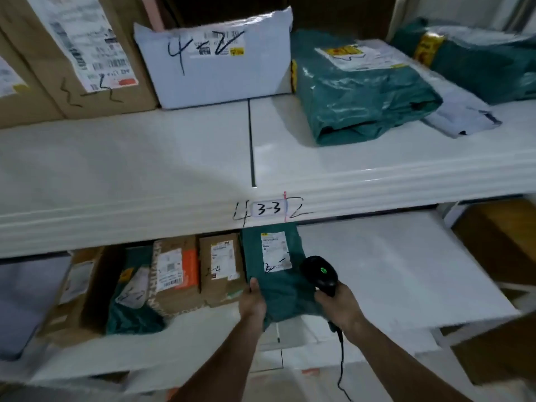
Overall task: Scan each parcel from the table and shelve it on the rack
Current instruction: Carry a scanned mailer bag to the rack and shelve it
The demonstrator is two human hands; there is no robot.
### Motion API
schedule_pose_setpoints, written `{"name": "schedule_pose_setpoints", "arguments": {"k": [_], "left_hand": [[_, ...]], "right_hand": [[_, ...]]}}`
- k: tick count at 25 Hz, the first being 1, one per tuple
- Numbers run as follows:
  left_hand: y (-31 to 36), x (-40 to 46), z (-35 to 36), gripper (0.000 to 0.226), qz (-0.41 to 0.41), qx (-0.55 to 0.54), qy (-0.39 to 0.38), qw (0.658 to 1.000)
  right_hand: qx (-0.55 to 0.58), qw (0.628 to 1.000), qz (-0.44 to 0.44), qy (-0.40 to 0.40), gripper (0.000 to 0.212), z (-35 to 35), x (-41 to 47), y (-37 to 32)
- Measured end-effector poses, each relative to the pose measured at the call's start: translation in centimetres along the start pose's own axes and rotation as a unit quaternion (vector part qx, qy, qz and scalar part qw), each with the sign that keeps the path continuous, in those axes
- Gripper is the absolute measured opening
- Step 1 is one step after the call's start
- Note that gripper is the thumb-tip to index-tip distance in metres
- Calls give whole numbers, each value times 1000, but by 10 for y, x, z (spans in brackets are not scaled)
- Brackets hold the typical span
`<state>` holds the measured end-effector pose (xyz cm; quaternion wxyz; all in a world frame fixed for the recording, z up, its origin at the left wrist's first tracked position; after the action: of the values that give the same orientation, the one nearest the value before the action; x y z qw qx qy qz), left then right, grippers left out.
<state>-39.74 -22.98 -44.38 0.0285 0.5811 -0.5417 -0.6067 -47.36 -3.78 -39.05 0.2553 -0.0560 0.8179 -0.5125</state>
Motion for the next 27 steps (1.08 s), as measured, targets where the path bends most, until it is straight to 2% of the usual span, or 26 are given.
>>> {"name": "schedule_pose_setpoints", "arguments": {"k": [2,3,5,6,7,9,11,12,13,14,16,19,22,24,27], "left_hand": [[9,13,5,64,-16,10,-17,1000],[12,19,7,68,-21,6,-29,999],[9,42,9,92,-26,4,-48,999],[6,56,10,104,-24,8,-57,998],[7,58,5,101,-21,21,-75,997],[15,49,-8,62,-20,34,-96,995],[30,18,-24,44,33,91,-62,993],[33,14,-23,41,81,118,-18,990],[39,1,-19,36,144,158,23,977],[45,-19,-6,30,201,174,33,964],[49,-74,35,15,300,180,-44,936],[40,-167,110,23,396,231,-207,864],[21,-268,194,18,451,271,-333,783],[5,-332,243,19,471,291,-397,732],[-16,-406,298,29,483,309,-440,691]], "right_hand": [[17,999,14,30,3,-1,-20,0],[30,998,21,42,6,-2,-31,1],[59,996,23,63,4,-7,-54,0],[68,995,23,74,10,-12,-64,2],[72,994,21,82,17,-18,-74,3],[82,993,11,84,16,-31,-91,5],[87,992,4,96,11,-52,-109,7],[88,990,8,111,11,-67,-121,10],[95,987,18,126,11,-83,-133,12],[101,984,29,142,12,-102,-144,16],[90,979,45,178,10,-143,-171,24],[64,966,44,248,11,-204,-218,34],[29,946,16,324,3,-270,-279,42],[5,931,-5,365,11,-309,-318,49],[0,910,8,414,14,-355,-365,69]]}}
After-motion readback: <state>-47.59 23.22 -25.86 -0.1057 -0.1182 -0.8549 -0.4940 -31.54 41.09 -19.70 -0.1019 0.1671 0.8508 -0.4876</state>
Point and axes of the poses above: each hand's wrist, its own x-axis towards the middle knuckle, its own z-axis out of the palm, y = z × x, the point moved 2 cm from there along x, towards the middle knuckle, and after that the axes turned 5 degrees about -z, right-handed, at the moved point
